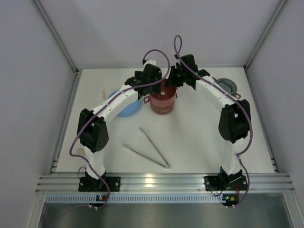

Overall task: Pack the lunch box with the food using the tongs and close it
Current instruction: Close the fastener on the packing box.

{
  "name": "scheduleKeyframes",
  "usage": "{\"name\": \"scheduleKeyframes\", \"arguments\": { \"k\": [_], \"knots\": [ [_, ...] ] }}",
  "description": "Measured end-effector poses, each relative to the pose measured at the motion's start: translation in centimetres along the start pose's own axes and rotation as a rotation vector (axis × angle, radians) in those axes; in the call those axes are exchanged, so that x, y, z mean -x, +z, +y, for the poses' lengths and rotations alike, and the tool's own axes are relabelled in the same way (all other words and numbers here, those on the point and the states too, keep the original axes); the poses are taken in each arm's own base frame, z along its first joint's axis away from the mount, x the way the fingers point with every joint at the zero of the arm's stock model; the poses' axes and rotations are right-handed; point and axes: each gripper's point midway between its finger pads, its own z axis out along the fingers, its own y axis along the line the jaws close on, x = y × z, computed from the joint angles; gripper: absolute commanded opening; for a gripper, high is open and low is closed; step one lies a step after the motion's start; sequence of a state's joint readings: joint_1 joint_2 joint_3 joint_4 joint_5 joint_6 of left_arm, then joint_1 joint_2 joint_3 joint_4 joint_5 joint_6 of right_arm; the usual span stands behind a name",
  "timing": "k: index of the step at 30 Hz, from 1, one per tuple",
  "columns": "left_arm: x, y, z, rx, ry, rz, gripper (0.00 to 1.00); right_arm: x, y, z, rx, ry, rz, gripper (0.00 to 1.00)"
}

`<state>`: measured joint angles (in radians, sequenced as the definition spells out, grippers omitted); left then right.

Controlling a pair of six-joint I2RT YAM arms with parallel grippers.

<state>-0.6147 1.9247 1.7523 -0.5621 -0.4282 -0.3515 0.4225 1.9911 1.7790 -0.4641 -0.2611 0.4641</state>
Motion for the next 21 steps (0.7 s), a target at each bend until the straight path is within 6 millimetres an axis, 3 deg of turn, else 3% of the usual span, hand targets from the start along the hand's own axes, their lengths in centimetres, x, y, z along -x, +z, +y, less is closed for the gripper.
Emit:
{"name": "scheduleKeyframes", "arguments": {
  "k": [6, 11, 15, 21],
  "knots": [
    [1.1, -2.6, 2.7, 0.034, -0.035, -0.03, 0.76, -0.2, 0.3, 0.3, 0.001, -0.011, -0.009, 0.0],
    [1.1, -5.4, 6.7, 0.08, -0.12, -0.061, 0.56, -0.1, 0.4, 0.3, -0.004, -0.024, -0.017, 0.0],
    [-1.4, -5.4, 8.7, 0.122, -0.151, -0.025, 0.34, -0.1, 0.5, 0.3, -0.01, -0.027, -0.02, 0.0],
    [-7.1, -3.4, 8.8, 0.136, -0.135, 0.103, 0.21, -0.1, 0.5, 0.3, -0.015, -0.034, -0.022, 0.0]
  ]
}}
